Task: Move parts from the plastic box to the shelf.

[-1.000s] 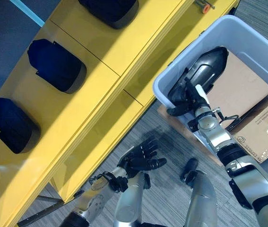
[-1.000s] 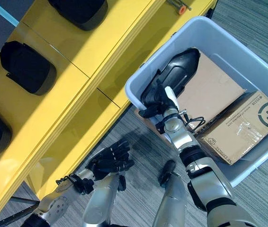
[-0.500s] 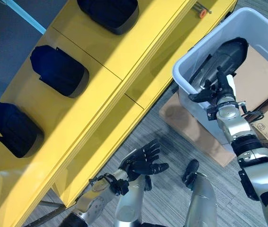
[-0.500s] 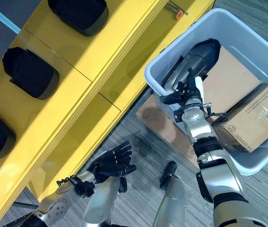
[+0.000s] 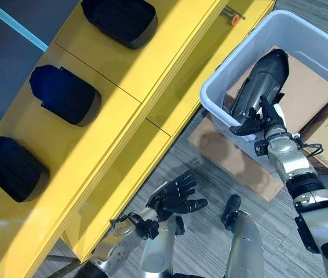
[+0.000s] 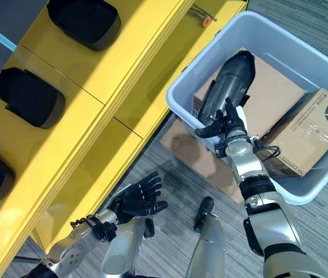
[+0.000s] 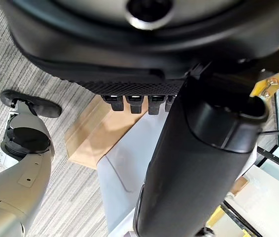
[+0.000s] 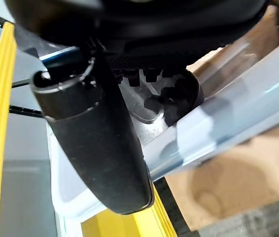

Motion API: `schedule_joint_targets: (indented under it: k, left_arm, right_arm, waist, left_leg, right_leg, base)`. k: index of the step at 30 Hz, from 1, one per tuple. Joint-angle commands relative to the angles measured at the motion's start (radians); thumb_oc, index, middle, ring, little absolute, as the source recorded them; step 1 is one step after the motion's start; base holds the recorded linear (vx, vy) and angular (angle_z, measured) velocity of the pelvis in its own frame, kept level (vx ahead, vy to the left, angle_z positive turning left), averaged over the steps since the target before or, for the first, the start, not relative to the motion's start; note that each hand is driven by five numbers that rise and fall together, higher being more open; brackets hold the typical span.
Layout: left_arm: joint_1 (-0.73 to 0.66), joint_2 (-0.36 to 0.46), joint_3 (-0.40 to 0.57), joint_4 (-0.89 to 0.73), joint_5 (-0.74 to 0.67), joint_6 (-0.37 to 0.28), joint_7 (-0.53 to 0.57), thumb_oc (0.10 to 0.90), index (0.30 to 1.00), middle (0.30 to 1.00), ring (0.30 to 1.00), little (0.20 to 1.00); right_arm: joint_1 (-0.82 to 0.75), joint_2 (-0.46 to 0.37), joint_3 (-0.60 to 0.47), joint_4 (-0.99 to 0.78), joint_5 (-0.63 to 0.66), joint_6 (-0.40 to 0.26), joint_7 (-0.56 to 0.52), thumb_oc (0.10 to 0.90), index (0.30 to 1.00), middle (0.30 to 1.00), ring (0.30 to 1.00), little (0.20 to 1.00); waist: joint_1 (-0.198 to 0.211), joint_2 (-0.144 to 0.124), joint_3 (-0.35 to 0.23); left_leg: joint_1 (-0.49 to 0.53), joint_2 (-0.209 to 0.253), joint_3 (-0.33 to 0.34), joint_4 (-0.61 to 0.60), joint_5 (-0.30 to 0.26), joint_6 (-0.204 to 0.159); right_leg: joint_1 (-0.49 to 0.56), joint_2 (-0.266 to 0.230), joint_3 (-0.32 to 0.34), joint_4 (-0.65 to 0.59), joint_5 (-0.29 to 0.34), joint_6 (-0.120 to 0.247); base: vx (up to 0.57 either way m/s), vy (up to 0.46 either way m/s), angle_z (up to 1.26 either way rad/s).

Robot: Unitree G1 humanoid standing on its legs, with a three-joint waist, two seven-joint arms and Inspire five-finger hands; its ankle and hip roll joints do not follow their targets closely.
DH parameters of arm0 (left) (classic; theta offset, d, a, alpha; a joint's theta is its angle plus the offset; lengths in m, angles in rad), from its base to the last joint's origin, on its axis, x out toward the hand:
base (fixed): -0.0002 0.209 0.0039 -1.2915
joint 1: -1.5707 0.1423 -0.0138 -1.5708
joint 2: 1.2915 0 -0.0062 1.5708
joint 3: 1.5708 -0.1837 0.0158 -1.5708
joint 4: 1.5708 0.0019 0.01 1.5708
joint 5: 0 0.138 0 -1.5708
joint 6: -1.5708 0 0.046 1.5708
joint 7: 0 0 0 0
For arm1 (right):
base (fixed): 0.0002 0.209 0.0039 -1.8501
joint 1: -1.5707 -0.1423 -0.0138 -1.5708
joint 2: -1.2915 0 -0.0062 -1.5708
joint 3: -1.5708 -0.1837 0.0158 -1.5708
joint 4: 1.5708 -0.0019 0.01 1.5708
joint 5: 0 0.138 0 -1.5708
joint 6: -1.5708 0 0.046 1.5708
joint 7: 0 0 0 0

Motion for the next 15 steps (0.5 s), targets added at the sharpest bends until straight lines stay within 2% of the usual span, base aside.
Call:
schedule_joint_targets:
  k: [1, 6, 15]
  left_arm:
    - [0.017, -0.054, 0.001, -0.108, -0.029, -0.085, -0.017, 0.9, 1.0, 1.0, 1.0, 1.0]
    - [0.007, -0.063, 0.016, -0.098, -0.03, -0.101, 0.001, 0.9, 1.0, 1.0, 1.0, 1.0]
    - [-0.019, -0.064, 0.02, -0.094, -0.028, -0.092, 0.027, 0.9, 1.0, 1.0, 1.0, 1.0]
  right_arm:
    - [-0.061, -0.076, -0.048, -0.059, 0.04, -0.046, -0.072, 0.9, 1.0, 1.0, 1.0, 1.0]
    - [0.001, -0.033, -0.054, -0.09, 0.026, -0.059, -0.098, 0.9, 1.0, 1.0, 1.0, 1.0]
    - [0.066, -0.011, -0.045, -0.115, 0.044, -0.022, -0.072, 0.9, 1.0, 1.0, 1.0, 1.0]
  waist:
    - [-0.032, 0.047, -0.003]
    - [-0.041, 0.042, -0.003]
    - [-0.055, 0.019, -0.003]
  left_leg:
    - [0.043, 0.036, -0.032, 0.04, -0.129, -0.05]
    - [0.037, 0.04, -0.02, 0.035, -0.129, -0.046]
    - [0.042, 0.034, -0.027, 0.039, -0.137, -0.041]
  right_leg:
    - [0.077, 0.033, -0.007, 0.02, -0.1, 0.03]
    - [0.07, 0.037, 0.0, -0.009, -0.079, 0.036]
    - [0.089, 0.054, 0.013, -0.048, -0.06, 0.042]
  base:
    - [-0.03, 0.022, -0.08]
    - [-0.03, 0.032, -0.14]
    - [-0.01, 0.004, -0.03]
